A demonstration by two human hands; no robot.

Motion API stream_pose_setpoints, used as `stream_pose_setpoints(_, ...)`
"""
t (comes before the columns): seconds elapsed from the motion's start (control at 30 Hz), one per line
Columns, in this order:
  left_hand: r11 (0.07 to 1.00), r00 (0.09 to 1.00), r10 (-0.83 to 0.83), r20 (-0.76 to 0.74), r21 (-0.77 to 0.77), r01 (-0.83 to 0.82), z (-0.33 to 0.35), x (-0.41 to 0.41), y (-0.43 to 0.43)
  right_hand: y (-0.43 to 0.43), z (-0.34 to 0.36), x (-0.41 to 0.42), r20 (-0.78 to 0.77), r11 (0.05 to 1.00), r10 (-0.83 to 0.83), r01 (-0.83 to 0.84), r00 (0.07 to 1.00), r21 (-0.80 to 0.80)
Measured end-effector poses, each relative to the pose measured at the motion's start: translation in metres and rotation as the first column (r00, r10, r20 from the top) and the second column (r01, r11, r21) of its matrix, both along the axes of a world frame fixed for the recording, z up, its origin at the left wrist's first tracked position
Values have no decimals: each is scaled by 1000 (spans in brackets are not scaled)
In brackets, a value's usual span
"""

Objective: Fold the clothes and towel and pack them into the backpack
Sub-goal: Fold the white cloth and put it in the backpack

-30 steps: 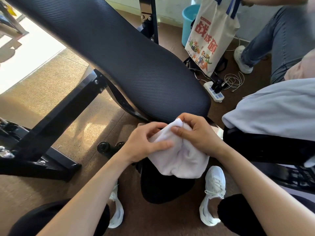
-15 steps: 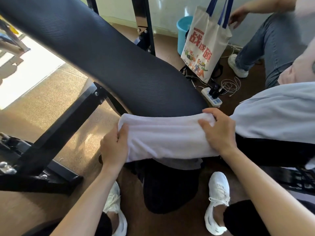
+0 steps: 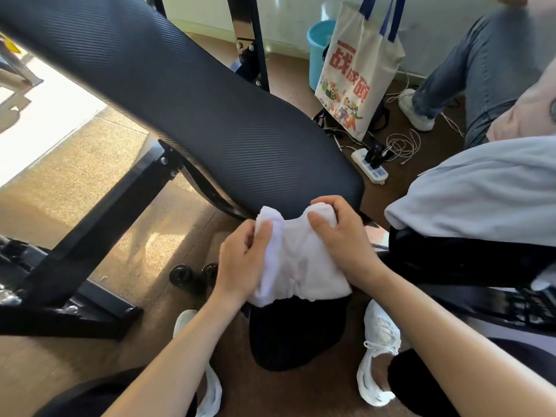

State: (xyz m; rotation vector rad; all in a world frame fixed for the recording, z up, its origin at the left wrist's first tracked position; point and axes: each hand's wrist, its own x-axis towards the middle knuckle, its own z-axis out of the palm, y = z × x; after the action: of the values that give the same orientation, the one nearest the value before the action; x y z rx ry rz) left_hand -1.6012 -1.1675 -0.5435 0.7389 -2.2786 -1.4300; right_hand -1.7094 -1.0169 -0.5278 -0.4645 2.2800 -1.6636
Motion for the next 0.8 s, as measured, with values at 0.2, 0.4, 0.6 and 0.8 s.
stream_pose_setpoints(0.2, 982, 989, -113, -96, 139, 126, -1, -3, 24, -10, 5, 17, 174, 986, 117, -93, 978, -140)
stream_pose_setpoints(0.4, 799, 961, -186, -206, 537, 270, 13, 0, 28, -7, 6, 17, 217, 976, 163, -124, 962, -181)
stream_pose_setpoints(0.6, 918, 966, 14, -259, 387, 91, 13, -3, 15, 3, 11, 3, 302, 940, 200, -96, 932, -328)
stream_pose_setpoints(0.8, 750, 997, 37, 68, 658, -73, 12, -8, 0, 13, 22, -14, 562, 832, 351, 26, 749, -554)
